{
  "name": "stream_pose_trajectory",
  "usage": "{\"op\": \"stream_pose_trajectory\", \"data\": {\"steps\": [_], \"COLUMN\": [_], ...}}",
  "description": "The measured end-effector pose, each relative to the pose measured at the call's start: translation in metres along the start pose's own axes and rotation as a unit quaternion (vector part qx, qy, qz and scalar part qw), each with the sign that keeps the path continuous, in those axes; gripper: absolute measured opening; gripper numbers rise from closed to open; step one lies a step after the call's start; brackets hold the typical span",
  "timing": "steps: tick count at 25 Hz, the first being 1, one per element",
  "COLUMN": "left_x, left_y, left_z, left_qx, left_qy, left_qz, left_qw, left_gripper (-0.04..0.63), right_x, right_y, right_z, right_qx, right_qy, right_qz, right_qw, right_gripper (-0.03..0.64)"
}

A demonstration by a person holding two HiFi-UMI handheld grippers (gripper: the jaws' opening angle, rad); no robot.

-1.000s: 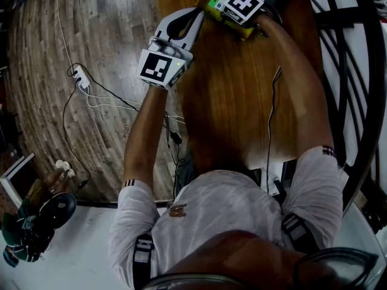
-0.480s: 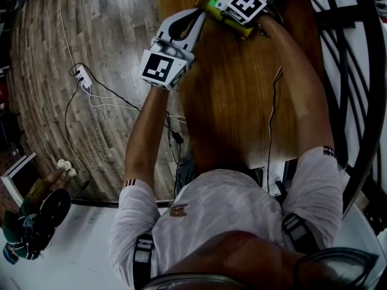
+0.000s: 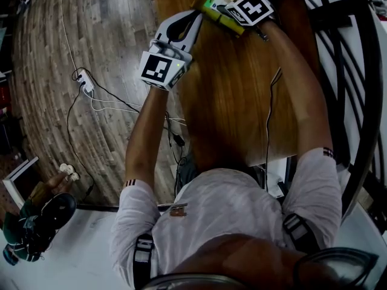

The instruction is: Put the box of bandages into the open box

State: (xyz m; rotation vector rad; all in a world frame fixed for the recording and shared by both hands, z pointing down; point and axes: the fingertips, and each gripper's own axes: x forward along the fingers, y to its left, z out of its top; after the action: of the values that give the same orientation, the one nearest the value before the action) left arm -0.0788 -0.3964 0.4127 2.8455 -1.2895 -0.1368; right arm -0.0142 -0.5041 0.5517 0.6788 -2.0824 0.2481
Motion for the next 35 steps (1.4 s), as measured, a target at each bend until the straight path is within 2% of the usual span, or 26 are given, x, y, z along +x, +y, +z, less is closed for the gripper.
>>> {"op": "stream_pose_trajectory", "data": {"steps": [4,7,10,15,22,27,35], "left_x": [-0.004,-0.013,-0.018,-0.021,-0.041,-0.061,-0.089], "left_y": [-0.009,-0.015,-0.025,-0.048,-0.096,-0.134,-0.178], "left_z": [0.008,0.014,0.018,0.028,0.064,0.089,0.122], "left_qx": [0.003,0.001,-0.001,0.0,-0.004,0.007,0.007], "left_qy": [0.002,-0.002,-0.002,-0.005,-0.014,-0.023,-0.04], "left_qz": [0.0,0.003,0.005,0.001,-0.011,-0.024,-0.028], "left_qw": [1.0,1.0,1.0,1.0,0.9998,0.9994,0.9988], "left_gripper": [0.02,0.02,0.02,0.02,0.02,0.02,0.02], "right_x": [-0.02,-0.041,-0.066,-0.122,-0.211,-0.267,-0.334], "right_y": [0.003,0.011,0.024,0.046,0.106,0.145,0.198], "right_z": [0.007,0.013,0.018,0.024,0.028,0.025,0.012], "right_qx": [0.019,0.033,0.05,0.069,0.076,0.083,0.056], "right_qy": [-0.056,-0.103,-0.156,-0.257,-0.358,-0.412,-0.484], "right_qz": [-0.013,-0.031,-0.035,-0.056,-0.043,-0.036,-0.024], "right_qw": [0.998,0.994,0.986,0.962,0.929,0.907,0.873], "right_gripper": [0.315,0.224,0.201,0.114,0.081,0.065,0.046]}}
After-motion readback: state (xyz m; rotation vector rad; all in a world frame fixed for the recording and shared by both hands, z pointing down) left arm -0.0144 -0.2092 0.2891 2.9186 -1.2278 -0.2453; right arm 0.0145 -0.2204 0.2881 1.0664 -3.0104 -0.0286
